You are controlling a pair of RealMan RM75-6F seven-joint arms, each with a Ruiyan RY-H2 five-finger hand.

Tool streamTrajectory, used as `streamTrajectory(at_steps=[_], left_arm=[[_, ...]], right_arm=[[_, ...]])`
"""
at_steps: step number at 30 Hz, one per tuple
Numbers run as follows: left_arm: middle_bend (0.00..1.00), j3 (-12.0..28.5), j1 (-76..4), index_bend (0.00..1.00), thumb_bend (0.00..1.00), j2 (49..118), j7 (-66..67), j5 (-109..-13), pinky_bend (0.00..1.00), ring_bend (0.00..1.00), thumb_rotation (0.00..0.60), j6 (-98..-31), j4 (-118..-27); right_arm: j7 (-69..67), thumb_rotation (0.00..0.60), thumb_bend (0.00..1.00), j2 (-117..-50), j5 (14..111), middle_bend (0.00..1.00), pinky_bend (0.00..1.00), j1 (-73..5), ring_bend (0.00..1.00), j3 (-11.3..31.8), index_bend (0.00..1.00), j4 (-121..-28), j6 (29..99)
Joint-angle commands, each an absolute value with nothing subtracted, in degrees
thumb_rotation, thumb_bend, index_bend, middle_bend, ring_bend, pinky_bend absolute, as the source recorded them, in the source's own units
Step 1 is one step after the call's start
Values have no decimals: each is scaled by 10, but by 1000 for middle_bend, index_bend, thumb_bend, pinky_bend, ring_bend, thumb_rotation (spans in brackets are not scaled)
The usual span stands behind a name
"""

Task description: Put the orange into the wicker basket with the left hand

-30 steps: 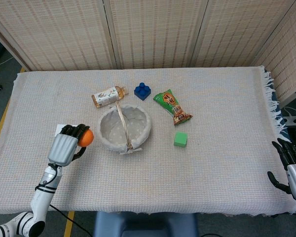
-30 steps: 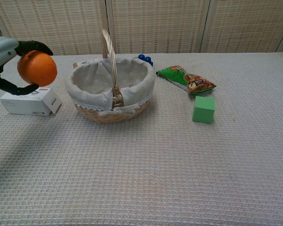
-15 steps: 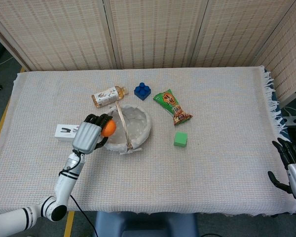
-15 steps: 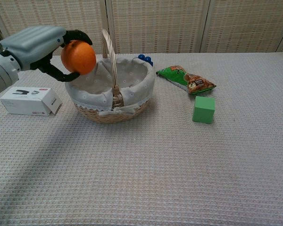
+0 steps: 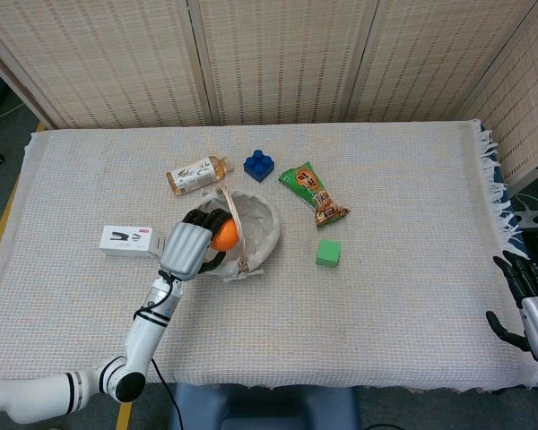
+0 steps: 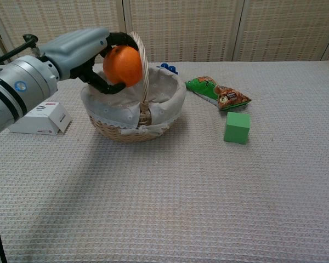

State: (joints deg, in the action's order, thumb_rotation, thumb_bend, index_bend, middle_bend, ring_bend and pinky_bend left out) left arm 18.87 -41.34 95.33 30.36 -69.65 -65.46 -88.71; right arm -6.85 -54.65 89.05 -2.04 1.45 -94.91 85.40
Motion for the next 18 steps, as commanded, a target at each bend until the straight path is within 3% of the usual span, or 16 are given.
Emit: streamTrajectory(at_steps=[1, 6, 13, 18], left_arm=[[309, 183, -417, 342, 389, 961, 309, -685, 236, 369, 600, -653, -887], [225, 175, -421, 205, 388, 969, 323, -673, 222, 313, 600, -659, -877], [133, 162, -422, 85, 387, 974, 359, -678, 213, 231, 600, -687, -860], [17, 159, -419, 0, 389, 965, 381, -657, 184, 116, 600, -688, -874]], right_arm=[[-70, 600, 246, -547, 891, 0, 144, -20, 0, 14, 0, -948, 855], [-71, 600, 246, -546, 890, 0, 144, -20, 0, 14, 0, -948, 855], [-69, 600, 246, -547, 890, 0, 145, -21, 0, 14, 0, -949, 854], [-67, 600, 246, -547, 890, 0, 145, -21, 0, 14, 0, -950, 854]])
